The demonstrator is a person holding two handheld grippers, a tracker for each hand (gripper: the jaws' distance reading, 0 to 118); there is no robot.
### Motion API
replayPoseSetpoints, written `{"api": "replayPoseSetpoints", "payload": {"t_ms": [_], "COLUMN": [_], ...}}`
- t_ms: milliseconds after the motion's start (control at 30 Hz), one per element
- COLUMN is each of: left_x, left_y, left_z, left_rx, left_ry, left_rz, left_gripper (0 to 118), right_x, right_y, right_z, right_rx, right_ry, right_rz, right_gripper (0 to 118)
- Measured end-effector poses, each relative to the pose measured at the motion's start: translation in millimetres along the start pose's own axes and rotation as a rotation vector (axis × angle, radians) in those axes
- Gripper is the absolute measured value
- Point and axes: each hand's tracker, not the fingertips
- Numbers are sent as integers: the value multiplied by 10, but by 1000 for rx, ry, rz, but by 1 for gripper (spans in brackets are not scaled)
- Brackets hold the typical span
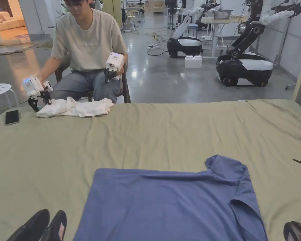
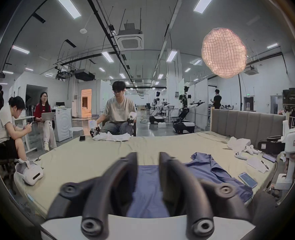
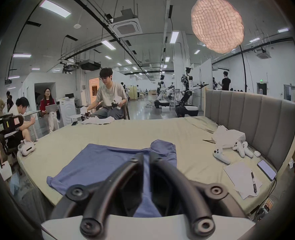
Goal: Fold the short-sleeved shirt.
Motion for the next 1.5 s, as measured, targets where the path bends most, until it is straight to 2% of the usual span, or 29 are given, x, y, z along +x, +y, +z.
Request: {"api": "replayPoseSetpoints", "payload": {"t_ms": [33,67,367,400,433,467,500,567,600,700,833,867,900,933,1033,1100,1133,1167,1200,1233,1300,1367,1500], "left_x": [-10,-14,-219,-284,-347,-432,-525,-679,-746,-887,-954,-956,-928,-905,-798,-778,-763,-741,-704,-680,-597,-588,-578], "left_y": [0,3,-58,-118,-196,-331,-473,-774,-942,-1342,-1743,-1818,-1853,-1869,-1826,-1842,-1850,-1848,-1854,-1864,-1831,-1825,-1796], "left_z": [14,25,-49,-110,-159,-227,-314,-510,-605,-916,-1244,-1320,-1385,-1435,-1487,-1496,-1495,-1483,-1494,-1504,-1477,-1457,-1430], "left_rx": [5,7,-56,-119,-158,-188,-255,-425,-498,-688,-833,-856,-914,-943,-951,-943,-946,-948,-955,-959,-967,-965,-966], "left_ry": [-2,2,27,22,21,16,13,10,12,36,46,40,53,48,19,7,10,6,4,5,7,8,5], "left_rz": [4,3,58,90,111,118,127,153,168,220,262,274,263,244,148,136,126,120,91,70,66,66,81], "left_gripper": [2,0,0,8,22,29,29,69,80,80,74,69,51,42,35,25,23,22,22,22,22,22,22], "right_x": [-4,0,24,27,39,43,48,66,76,82,124,137,150,163,261,338,385,459,535,601,712,766,805], "right_y": [0,2,-50,-61,-78,-98,-114,-150,-172,-235,-294,-305,-313,-316,-363,-401,-424,-468,-532,-601,-812,-959,-1222], "right_z": [-4,-10,-52,-55,-60,-61,-63,-72,-75,-85,-73,-66,-60,-56,-73,-136,-192,-288,-386,-471,-585,-697,-940], "right_rx": [7,6,-26,-34,-41,-47,-56,-79,-88,-119,-154,-161,-169,-181,-216,-276,-329,-417,-508,-574,-612,-737,-869], "right_ry": [-5,-3,1,2,3,4,7,20,22,16,9,6,-1,-10,-46,-89,-105,-125,-145,-148,-158,-155,-139], "right_rz": [2,4,-14,-13,-12,-10,-14,-34,-42,-44,-65,-66,-61,-55,-45,-71,-88,-110,-121,-129,-121,-108,-92], "right_gripper": [0,0,0,0,0,0,0,0,0,0,0,0,0,0,0,0,8,30,61,85,83,83,83]}}
